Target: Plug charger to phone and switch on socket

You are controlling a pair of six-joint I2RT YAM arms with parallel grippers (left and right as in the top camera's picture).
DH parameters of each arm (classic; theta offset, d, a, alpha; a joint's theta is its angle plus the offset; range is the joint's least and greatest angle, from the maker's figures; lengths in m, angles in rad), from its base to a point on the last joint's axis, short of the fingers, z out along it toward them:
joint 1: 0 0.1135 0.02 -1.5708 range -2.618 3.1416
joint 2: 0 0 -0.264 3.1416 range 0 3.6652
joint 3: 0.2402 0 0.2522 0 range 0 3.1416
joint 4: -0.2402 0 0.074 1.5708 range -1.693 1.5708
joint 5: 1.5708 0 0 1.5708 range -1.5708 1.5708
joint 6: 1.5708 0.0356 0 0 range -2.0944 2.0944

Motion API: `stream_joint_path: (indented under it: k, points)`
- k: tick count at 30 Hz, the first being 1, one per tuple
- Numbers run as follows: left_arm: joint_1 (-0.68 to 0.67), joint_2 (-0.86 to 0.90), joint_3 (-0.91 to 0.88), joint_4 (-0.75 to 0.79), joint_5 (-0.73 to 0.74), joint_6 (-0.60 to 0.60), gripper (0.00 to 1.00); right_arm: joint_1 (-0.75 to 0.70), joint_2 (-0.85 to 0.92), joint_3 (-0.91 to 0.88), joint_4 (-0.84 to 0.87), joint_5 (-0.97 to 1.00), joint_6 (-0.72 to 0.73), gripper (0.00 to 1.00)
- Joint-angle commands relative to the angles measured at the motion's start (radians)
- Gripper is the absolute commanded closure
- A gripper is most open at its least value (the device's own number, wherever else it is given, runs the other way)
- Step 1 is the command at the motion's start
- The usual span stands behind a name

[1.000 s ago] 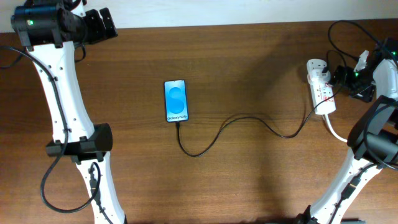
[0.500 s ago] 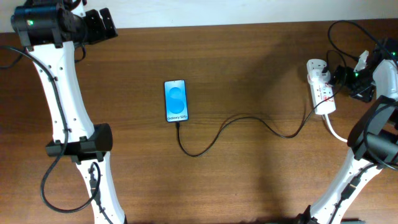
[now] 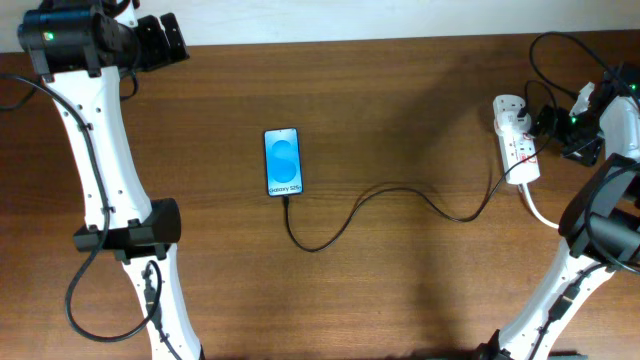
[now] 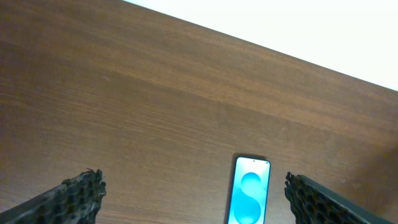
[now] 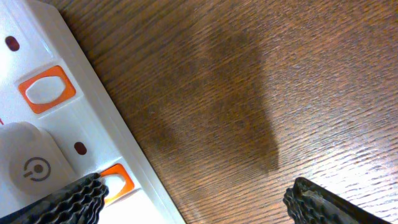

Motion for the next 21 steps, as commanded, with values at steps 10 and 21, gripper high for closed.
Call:
stream_joint_path:
  k: [10,21]
  points:
    - [0.002,-0.006,-0.002,0.001,-0.008,-0.005,0.01,0.112,0.025,-0.103,0.007,-0.287,0.005,0.01]
    - [0.002,-0.006,-0.002,0.001,-0.008,-0.005,0.01,0.054,0.024,-0.049,0.029,-0.122,0.097,0.02]
